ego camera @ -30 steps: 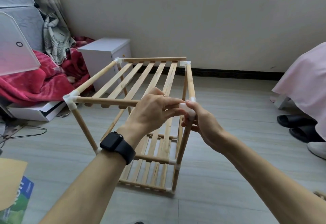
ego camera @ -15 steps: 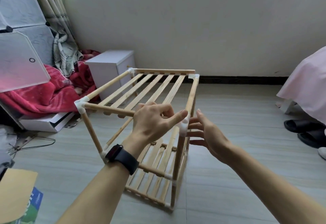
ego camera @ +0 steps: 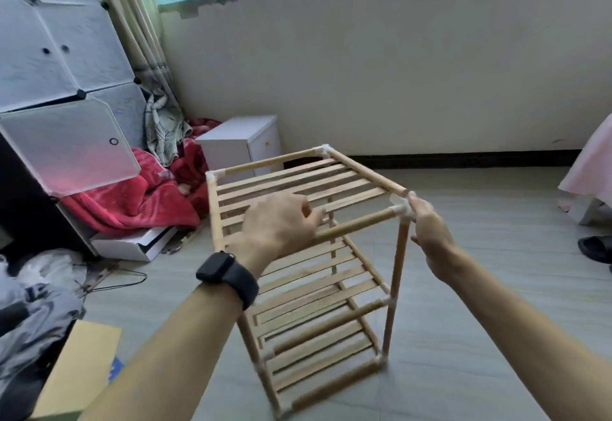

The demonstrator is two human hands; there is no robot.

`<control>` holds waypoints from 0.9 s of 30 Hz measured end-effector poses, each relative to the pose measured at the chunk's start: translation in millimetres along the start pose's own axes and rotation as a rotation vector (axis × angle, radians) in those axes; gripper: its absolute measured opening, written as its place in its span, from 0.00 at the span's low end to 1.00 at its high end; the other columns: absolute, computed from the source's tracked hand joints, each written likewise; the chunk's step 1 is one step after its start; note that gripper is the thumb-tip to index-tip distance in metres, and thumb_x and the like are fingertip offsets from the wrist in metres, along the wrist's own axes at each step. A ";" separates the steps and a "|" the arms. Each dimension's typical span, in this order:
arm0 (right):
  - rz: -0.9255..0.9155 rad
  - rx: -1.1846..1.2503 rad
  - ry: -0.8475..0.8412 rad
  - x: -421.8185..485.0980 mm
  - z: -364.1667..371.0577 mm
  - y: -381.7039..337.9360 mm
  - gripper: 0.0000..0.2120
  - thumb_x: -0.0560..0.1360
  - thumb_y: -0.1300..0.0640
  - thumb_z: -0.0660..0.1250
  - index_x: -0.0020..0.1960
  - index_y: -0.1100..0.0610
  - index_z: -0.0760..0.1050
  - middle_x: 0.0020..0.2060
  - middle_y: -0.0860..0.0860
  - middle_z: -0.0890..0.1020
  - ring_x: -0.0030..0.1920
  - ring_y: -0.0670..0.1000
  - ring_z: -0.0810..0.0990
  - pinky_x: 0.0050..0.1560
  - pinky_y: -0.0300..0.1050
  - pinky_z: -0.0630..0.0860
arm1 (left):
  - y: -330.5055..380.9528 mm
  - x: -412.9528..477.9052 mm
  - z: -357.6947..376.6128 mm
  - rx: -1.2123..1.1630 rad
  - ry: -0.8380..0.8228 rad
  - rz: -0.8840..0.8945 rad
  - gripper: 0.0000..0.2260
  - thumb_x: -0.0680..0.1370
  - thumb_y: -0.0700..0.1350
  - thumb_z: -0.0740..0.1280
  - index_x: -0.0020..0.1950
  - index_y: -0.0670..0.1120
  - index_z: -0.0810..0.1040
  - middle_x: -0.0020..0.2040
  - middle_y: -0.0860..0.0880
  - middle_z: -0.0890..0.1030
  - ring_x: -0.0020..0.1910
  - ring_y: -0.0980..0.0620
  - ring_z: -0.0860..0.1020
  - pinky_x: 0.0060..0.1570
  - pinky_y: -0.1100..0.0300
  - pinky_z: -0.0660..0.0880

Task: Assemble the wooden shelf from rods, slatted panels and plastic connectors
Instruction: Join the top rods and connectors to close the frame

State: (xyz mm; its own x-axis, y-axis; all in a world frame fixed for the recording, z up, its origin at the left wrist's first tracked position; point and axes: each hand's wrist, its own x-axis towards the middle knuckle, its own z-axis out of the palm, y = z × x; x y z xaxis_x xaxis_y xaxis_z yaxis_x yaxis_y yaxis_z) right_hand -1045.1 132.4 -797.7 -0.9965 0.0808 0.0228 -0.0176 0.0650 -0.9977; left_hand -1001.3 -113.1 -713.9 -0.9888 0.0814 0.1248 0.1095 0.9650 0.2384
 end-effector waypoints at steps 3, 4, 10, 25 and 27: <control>0.030 0.036 -0.064 0.8 4.4 2.8 0.27 0.85 0.40 0.49 0.75 0.55 0.67 0.72 0.55 0.70 0.73 0.55 0.68 0.77 0.61 0.59 | 49.2 3.5 38.3 -0.027 -0.038 0.052 0.16 0.81 0.65 0.58 0.53 0.55 0.76 0.42 0.55 0.79 0.40 0.54 0.78 0.43 0.56 0.77; 0.040 0.036 -0.080 -1.2 4.4 4.6 0.27 0.85 0.39 0.49 0.71 0.55 0.71 0.69 0.56 0.75 0.69 0.54 0.73 0.76 0.62 0.61 | 60.8 4.5 51.1 0.019 -0.008 0.069 0.17 0.81 0.65 0.57 0.54 0.54 0.75 0.41 0.54 0.78 0.40 0.53 0.77 0.44 0.55 0.76; 0.156 0.042 -0.218 -16.2 -20.5 2.1 0.30 0.80 0.32 0.55 0.44 0.53 0.85 0.44 0.53 0.87 0.48 0.49 0.86 0.62 0.56 0.73 | 60.3 5.0 82.7 0.159 0.293 0.277 0.28 0.78 0.73 0.45 0.43 0.54 0.73 0.29 0.56 0.72 0.26 0.57 0.70 0.25 0.63 0.67; 0.198 0.244 -0.286 -21.5 20.3 -11.9 0.17 0.79 0.44 0.67 0.37 0.52 0.81 0.35 0.49 0.82 0.38 0.49 0.84 0.41 0.44 0.80 | 59.6 3.0 88.1 0.008 0.317 0.232 0.25 0.79 0.70 0.50 0.51 0.54 0.77 0.37 0.55 0.79 0.42 0.50 0.79 0.52 0.49 0.68; 0.202 0.257 -0.287 -18.4 20.6 -13.6 0.14 0.78 0.45 0.69 0.39 0.53 0.78 0.33 0.48 0.77 0.34 0.49 0.81 0.36 0.43 0.78 | 59.4 2.7 91.3 -0.009 0.331 0.246 0.22 0.79 0.70 0.50 0.50 0.56 0.75 0.32 0.57 0.76 0.37 0.52 0.78 0.51 0.50 0.68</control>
State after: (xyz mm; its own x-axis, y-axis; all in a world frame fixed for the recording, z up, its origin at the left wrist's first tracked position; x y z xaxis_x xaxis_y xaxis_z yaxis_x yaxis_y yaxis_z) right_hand -1028.2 109.5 -785.9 -0.9638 -0.2154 -0.1569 0.1965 -0.1766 -0.9645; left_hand -1006.7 -32.8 -787.4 -0.8475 0.2231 0.4816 0.3406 0.9245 0.1710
